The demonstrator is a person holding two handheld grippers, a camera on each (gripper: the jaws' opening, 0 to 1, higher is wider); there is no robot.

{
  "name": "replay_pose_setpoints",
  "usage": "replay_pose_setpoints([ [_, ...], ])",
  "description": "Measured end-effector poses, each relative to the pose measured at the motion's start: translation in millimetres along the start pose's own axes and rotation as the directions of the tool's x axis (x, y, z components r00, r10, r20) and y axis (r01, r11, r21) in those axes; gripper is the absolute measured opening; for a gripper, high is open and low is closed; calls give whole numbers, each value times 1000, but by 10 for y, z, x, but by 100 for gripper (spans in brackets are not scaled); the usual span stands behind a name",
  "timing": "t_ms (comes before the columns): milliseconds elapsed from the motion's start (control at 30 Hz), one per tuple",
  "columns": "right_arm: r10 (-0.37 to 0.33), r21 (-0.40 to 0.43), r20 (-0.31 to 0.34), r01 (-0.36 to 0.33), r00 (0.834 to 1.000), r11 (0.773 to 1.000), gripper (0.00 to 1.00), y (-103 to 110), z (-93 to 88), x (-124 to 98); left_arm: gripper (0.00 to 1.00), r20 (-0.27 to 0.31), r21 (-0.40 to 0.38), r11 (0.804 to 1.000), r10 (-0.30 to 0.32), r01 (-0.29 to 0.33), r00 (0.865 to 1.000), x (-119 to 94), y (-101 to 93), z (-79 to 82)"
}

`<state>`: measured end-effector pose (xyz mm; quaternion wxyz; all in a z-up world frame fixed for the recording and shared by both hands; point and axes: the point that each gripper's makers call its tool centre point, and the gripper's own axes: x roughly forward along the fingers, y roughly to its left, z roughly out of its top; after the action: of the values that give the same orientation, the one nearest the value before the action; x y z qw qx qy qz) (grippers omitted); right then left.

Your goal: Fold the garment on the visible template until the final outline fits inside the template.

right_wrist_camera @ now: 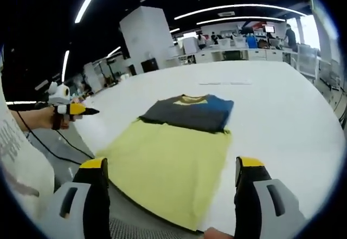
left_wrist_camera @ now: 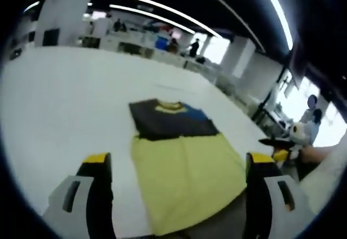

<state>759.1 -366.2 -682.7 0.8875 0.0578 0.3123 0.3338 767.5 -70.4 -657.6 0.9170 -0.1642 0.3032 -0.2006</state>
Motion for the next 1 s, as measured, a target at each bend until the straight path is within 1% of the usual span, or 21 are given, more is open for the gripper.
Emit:
replay_pose_setpoints([
  [33, -15, 11, -22, 15, 1000, 1000, 92, -40, -61, 0, 99, -42, 0, 1000, 3, -3, 999, 2, 6, -100],
  [67, -19, 20, -49, 20, 999, 1000, 91, -59, -124, -6, 98, -60, 11, 1000, 9, -8, 998, 6, 10, -152],
  [100, -18, 31, -74, 20, 997, 999, 89, -69, -178, -13, 98, -103, 32, 999, 13, -10, 995, -2, 1, -251],
  [133, -18, 45, -92, 22, 996, 999, 87, -90, -231, -16, 97, -120, 42, 999, 14, -9, 993, -3, -8, -301],
  [167, -19, 52, -94, 24, 995, 998, 86, -104, -246, -17, 97, -129, 38, 999, 10, -5, 992, 2, -31, -346],
  [233, -26, 75, -118, 35, 993, 997, 85, -125, -309, -34, 95, -146, 24, 1000, 3, 1, 989, 3, -52, -407],
  [267, -28, 83, -128, 39, 991, 996, 84, -139, -334, -39, 95, -153, 5, 1000, -9, 10, 988, 1, -71, -443],
  [300, -33, 96, -146, 47, 989, 994, 83, -163, -377, -47, 94, -156, -4, 1000, -10, 9, 988, 2, -74, -465],
  [333, -36, 101, -149, 51, 988, 994, 83, -174, -391, -50, 94, -165, -11, 1000, -9, 7, 986, 3, -76, -496],
  [500, -45, 133, -166, 68, 985, 989, 83, -192, -451, -76, 94, -179, -22, 1000, -7, 3, 984, -7, -90, -546],
  [600, -47, 132, -176, 71, 983, 989, 83, -199, -485, -78, 95, -185, -30, 1000, -6, 0, 983, -13, -88, -567],
  [1000, -51, 132, -183, 76, 982, 988, 82, -193, -505, -78, 95, -207, -36, 999, -10, 3, 978, -40, -87, -621],
])
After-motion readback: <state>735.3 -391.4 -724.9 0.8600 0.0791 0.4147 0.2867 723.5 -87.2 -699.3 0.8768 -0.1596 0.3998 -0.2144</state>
